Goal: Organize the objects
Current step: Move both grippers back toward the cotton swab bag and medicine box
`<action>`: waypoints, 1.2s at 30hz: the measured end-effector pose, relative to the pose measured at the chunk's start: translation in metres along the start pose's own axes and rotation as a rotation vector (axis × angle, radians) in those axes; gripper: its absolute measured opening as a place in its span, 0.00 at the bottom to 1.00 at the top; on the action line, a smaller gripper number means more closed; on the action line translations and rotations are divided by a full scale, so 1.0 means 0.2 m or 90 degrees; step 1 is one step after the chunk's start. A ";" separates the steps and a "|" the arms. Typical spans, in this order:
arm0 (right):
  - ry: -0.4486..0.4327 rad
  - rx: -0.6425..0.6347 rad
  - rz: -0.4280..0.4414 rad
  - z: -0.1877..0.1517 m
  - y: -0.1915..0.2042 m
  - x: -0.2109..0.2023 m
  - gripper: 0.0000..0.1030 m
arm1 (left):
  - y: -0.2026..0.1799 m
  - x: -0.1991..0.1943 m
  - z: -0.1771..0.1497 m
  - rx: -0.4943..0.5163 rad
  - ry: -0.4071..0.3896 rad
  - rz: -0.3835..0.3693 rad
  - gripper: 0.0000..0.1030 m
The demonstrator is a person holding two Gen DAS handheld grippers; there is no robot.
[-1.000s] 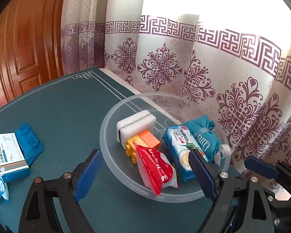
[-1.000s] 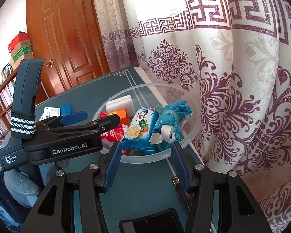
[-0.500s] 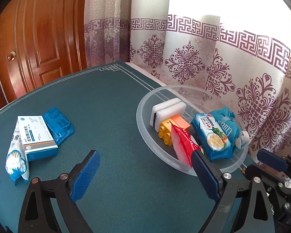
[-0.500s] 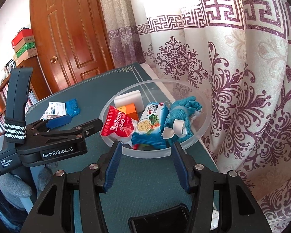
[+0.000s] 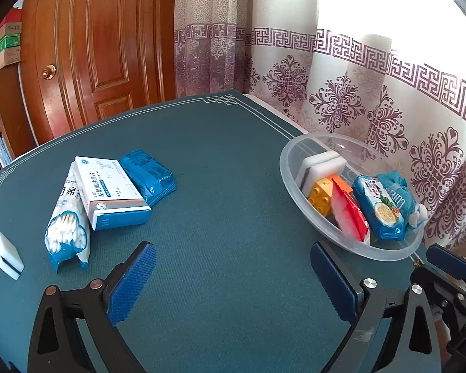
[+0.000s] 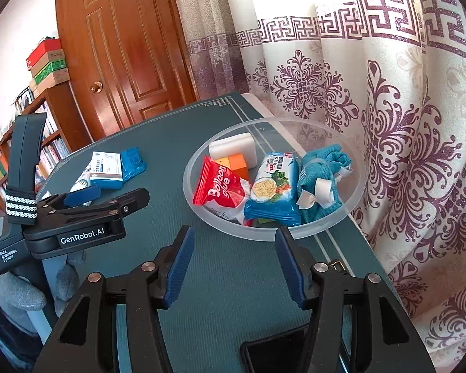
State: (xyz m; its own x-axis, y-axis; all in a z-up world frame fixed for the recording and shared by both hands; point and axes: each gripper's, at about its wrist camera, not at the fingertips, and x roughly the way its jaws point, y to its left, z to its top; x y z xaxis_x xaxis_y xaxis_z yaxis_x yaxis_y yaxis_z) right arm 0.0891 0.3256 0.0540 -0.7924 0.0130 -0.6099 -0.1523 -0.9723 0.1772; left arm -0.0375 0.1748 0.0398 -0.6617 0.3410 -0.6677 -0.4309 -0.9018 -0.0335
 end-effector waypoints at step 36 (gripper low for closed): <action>0.071 -0.066 0.076 -0.10 0.34 0.15 0.57 | 0.71 -0.01 -0.06 -0.134 0.005 0.177 0.99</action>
State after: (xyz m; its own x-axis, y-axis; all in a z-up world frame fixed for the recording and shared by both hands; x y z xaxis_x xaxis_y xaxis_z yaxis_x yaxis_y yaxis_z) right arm 0.0659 0.2548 0.0319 -0.7294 -0.1250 -0.6726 0.0058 -0.9842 0.1767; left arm -0.0912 0.0429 0.0274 -0.7306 0.0737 -0.6788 -0.0984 -0.9951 -0.0021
